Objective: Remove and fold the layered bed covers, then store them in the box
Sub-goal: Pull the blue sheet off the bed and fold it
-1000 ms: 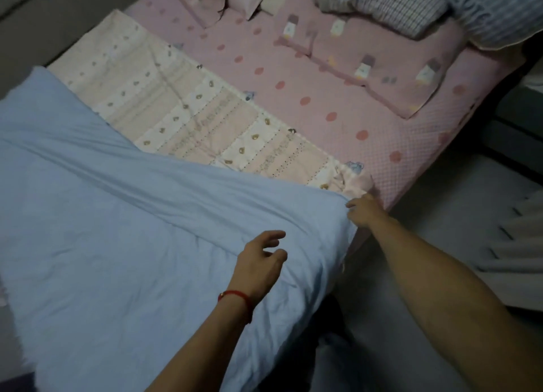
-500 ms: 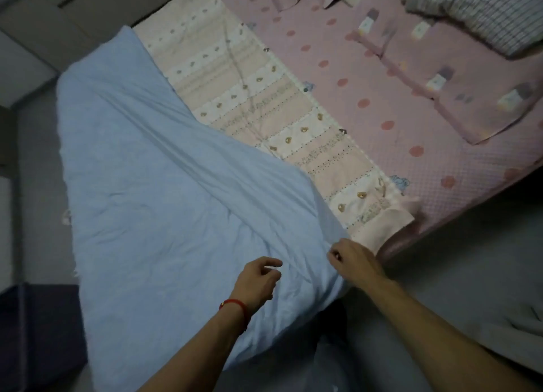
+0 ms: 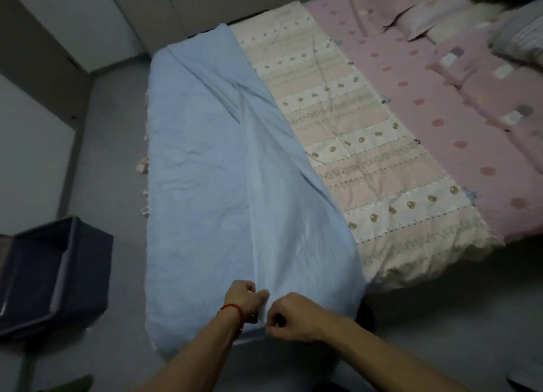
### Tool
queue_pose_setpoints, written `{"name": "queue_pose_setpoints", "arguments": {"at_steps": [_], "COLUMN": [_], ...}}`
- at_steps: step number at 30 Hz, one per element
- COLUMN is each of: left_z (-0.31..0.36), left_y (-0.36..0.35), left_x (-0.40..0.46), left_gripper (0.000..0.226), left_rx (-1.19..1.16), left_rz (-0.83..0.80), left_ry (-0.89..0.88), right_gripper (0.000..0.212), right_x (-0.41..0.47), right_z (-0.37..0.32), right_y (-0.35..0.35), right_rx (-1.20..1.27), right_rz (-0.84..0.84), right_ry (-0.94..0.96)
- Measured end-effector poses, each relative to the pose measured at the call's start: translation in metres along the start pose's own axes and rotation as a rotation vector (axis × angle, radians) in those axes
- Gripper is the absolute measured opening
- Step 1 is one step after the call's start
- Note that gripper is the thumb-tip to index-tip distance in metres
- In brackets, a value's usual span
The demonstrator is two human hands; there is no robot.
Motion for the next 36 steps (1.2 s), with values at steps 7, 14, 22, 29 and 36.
{"name": "queue_pose_setpoints", "arguments": {"at_steps": [7,14,22,29,36], "left_z": [-0.141,-0.253,-0.349,-0.412,-0.453], "left_y": [0.130,0.198,0.179,0.100,0.091], "left_x": [-0.007,0.021,0.097,0.152,0.144], "left_gripper": [0.040,0.030,0.028,0.010,0.004], "left_rx": [0.032,-0.024,-0.279,-0.460,-0.793], "left_rz": [0.118,0.169,0.214,0.079,0.328], "left_ry": [-0.090,-0.020,0.088,0.053,0.046], "right_gripper": [0.023,0.028,0.031,0.039,0.022], "right_x": [0.084,0.155,0.315,0.435,0.448], "right_z": [-0.117,-0.166,-0.114,-0.089,-0.095], "right_y": [-0.099,-0.163,-0.123,-0.156,-0.171], "right_rx": [-0.071,-0.044,-0.255,-0.961,-0.899], "right_rz": [0.025,-0.059,0.069,-0.303,-0.471], "right_ry": [-0.035,0.005,0.020,0.135,0.190]}}
Point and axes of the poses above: each hand's wrist, its own x-axis towards the middle knuckle, its own y-axis out of the back of the hand, z = x × y, the point moved 9 cm from there along x, towards the middle knuckle, and after that the axes turned 6 degrees about -z, right-handed, at the moved point
